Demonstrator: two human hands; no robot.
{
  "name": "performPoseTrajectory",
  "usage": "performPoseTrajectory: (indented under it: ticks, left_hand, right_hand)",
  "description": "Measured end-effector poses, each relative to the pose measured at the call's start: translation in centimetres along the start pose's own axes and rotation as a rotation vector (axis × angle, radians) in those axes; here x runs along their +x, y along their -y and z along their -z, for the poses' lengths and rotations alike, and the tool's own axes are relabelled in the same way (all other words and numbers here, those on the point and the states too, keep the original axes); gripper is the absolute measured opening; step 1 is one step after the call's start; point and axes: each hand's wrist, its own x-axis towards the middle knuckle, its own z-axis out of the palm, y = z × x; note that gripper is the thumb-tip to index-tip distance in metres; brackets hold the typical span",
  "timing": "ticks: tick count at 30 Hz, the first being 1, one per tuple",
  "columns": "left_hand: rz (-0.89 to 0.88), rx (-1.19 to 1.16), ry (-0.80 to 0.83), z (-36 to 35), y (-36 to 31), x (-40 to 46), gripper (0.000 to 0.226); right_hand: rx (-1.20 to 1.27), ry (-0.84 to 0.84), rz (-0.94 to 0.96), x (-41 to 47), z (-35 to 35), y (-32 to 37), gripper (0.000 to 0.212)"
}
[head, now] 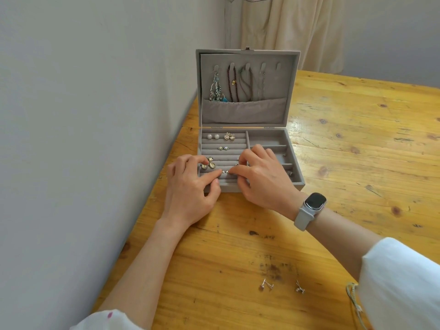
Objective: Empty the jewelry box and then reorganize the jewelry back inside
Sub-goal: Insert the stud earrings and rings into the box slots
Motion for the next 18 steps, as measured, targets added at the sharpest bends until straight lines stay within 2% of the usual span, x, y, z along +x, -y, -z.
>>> performPoseTrajectory:
  ticks: [7, 10, 14, 16, 18]
  left_hand:
    - [0.055, -0.067, -0.077, 1.1, -1.1, -0.7, 0.03]
    - [0.089, -0.118, -0.076, 2.3, -2.9, -2.1, 0.03]
    - [0.103, -0.331, 0.12, 3.6, -5.9, -5.8, 0.038]
    - [0.108, -0.432, 0.228, 3.9, -7.2, -8.1, 0.037]
    - [0.104, -0.453, 0.266, 4.0, -8.1, -10.2, 0.032]
  right_hand:
    - [0.376, -0.034, -0.098, -2.3, 1.8, 0.4, 0.026]
    - [0.485, 0.033, -0.143, -5.1, 3.3, 0.9, 0.021]
    - [0.513, 0.217, -0.147, -10.0, 4.5, 1.7, 0.013]
    - [0.495, 0.287, -0.114, -12.1, 4.8, 2.3, 0.012]
    - [0.463, 0.338, -0.092, -13.7, 4.8, 2.7, 0.014]
